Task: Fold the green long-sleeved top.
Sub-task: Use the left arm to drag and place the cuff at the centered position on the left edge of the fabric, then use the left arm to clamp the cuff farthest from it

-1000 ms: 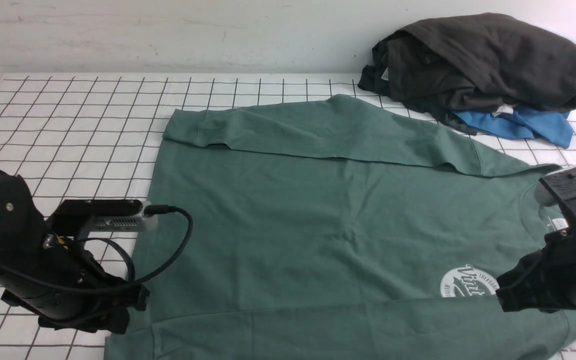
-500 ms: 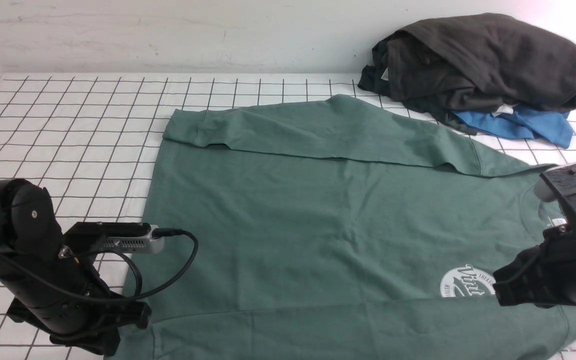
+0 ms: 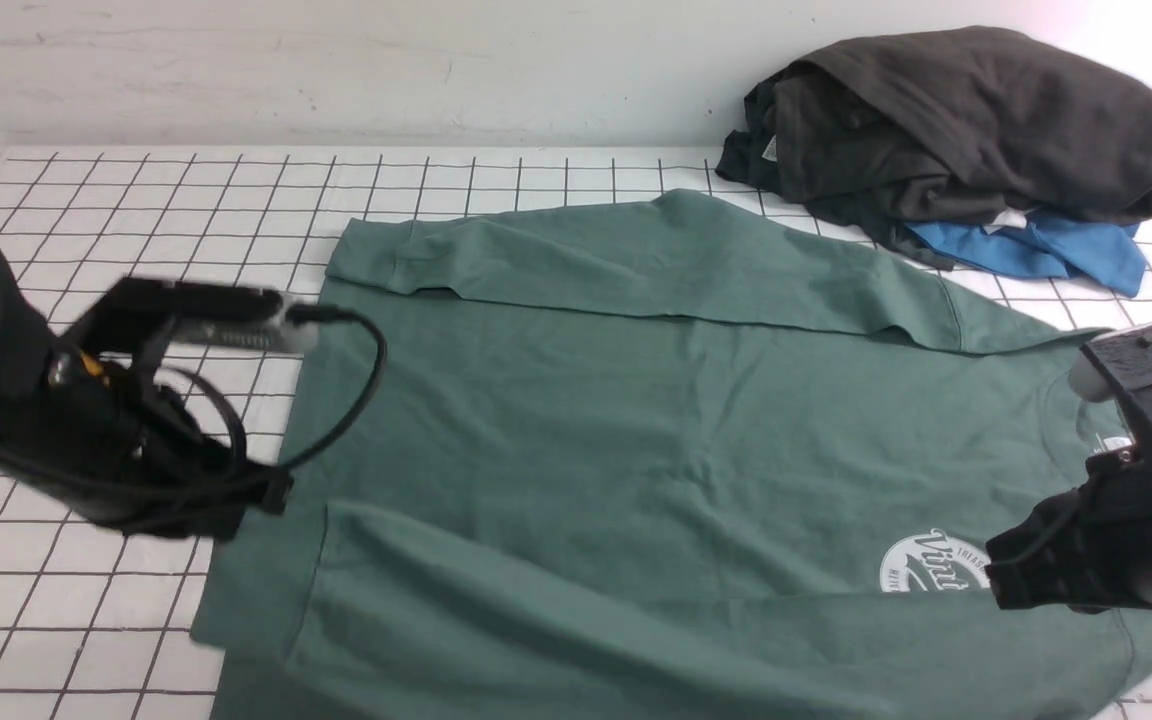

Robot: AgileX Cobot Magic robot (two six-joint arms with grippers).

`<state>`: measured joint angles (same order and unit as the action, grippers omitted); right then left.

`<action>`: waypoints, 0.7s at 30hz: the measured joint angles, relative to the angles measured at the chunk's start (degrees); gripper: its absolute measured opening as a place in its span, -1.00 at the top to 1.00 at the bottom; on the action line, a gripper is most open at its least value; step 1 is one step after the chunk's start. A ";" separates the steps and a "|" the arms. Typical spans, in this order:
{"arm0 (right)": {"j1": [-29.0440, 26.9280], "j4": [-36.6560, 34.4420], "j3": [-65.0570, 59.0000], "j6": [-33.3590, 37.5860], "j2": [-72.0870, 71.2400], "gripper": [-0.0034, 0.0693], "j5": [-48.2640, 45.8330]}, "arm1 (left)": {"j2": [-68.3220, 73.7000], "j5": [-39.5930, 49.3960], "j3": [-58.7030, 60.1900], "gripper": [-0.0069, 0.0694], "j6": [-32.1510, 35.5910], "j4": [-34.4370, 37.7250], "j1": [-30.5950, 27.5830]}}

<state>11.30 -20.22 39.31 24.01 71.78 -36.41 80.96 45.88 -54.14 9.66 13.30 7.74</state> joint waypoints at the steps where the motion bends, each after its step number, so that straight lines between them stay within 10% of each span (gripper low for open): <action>1: 0.00 0.00 0.00 0.00 0.00 0.94 0.00 | 0.38 -0.52 -3.55 0.84 0.48 -0.19 0.00; 14: 0.00 -0.02 0.00 0.00 0.00 0.94 0.01 | 22.14 -3.71 -23.39 0.76 0.77 -3.78 0.00; 21: 0.00 -0.06 0.00 0.09 0.00 0.94 0.92 | 36.74 -0.34 -44.20 -0.04 -2.10 -6.05 0.00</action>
<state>11.30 -20.29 39.31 24.10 71.78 -35.49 117.70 45.54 -98.33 7.56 7.25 7.74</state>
